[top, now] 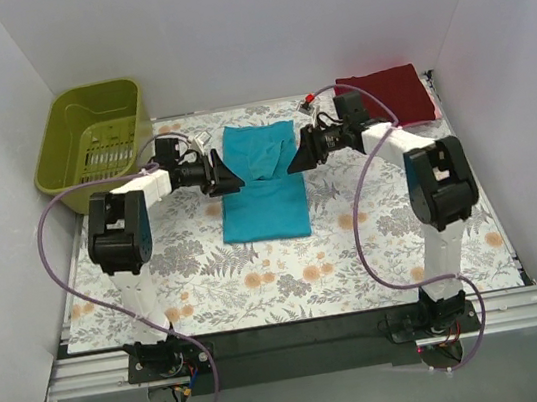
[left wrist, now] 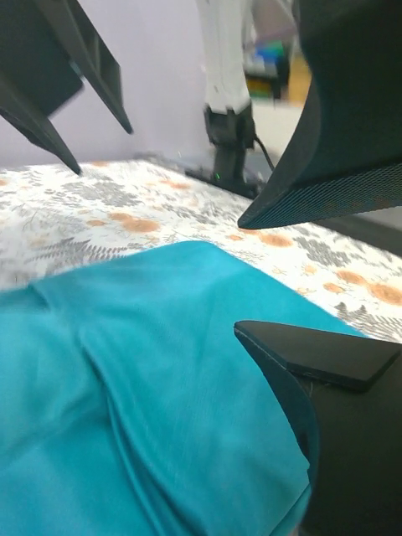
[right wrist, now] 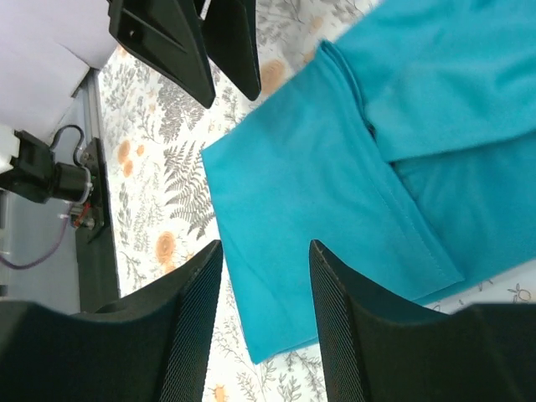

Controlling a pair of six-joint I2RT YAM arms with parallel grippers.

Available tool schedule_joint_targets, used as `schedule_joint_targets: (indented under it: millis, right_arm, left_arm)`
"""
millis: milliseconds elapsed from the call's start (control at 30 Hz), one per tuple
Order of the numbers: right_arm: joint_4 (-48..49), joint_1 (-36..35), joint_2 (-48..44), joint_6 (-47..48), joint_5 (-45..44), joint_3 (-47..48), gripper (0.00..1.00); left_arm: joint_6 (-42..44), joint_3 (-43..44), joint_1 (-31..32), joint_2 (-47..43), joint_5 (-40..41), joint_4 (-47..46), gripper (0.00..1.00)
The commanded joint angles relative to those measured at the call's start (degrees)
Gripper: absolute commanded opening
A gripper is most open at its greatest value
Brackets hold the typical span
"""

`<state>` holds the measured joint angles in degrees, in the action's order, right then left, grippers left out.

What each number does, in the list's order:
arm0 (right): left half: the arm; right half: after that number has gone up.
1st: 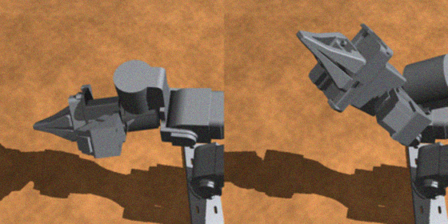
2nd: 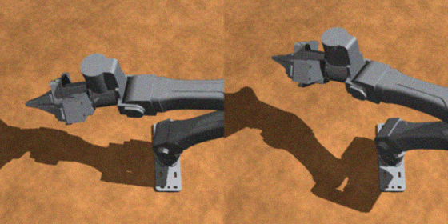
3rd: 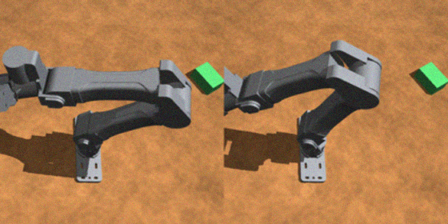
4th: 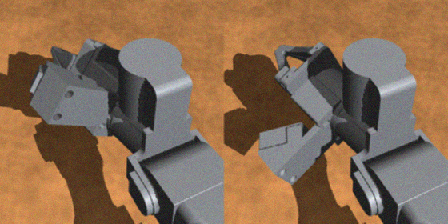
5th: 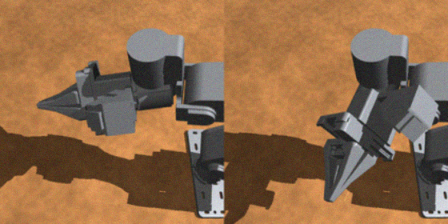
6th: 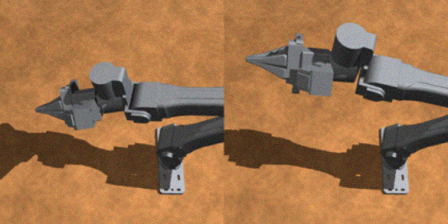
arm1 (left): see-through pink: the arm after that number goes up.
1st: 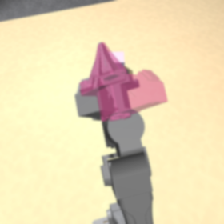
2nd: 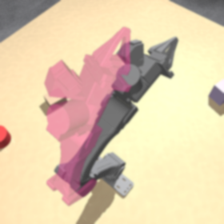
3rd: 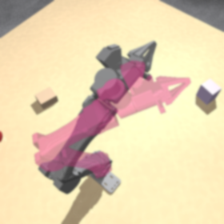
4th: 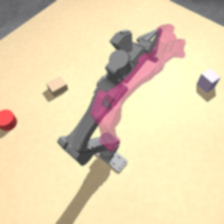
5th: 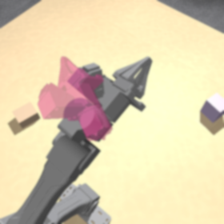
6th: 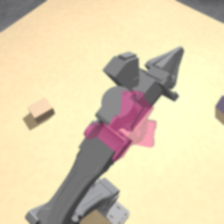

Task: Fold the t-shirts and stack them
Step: Fold the tshirt

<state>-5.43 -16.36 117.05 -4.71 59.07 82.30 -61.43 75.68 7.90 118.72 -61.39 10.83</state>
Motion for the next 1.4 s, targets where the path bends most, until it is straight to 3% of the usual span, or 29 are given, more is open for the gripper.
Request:
schedule_joint_targets:
  millis: [0,167,233,300,533,733,1233,1333,1367]
  right_arm:
    - [-7.6,-2.0,-9.3,10.9,-4.4,-3.0,0.53]
    - [-18.4,-6.1,-19.0,27.8,-17.8,-10.2,0.54]
    - [-20.3,-9.0,-21.8,31.7,-21.6,-12.9,0.54]
    - [-20.6,-12.6,-22.9,35.5,-26.3,-14.4,0.54]
    - [-15.5,-21.5,-24.6,41.4,-35.5,-22.0,0.52]
    - [-9.7,-24.4,-23.3,42.9,-40.3,-25.9,0.52]
    - [-4.5,-25.4,-20.9,45.5,-44.3,-31.1,0.52]
    - [-4.5,-25.4,-19.4,45.2,-44.2,-31.2,0.47]
    - [-4.5,-25.4,-19.0,45.1,-44.2,-31.0,0.41]
  left_arm:
    - [15.8,-0.4,1.6,-12.4,3.9,9.7,0.47]
    - [32.0,-4.6,2.7,-19.9,11.7,18.1,0.47]
    - [43.5,-7.4,2.7,-25.3,14.4,19.9,0.47]
    - [54.8,-12.5,2.7,-28.8,16.1,22.1,0.46]
    - [75.2,-24.1,3.5,-37.1,16.6,22.4,0.46]
    - [80.1,-28.4,6.2,-38.6,18.9,19.7,0.46]
    - [80.4,-30.2,10.8,-34.9,22.3,13.6,0.47]
    - [81.3,-29.8,11.1,-33.1,23.0,12.6,0.46]
    - [81.6,-29.7,11.1,-32.1,23.1,12.5,0.47]
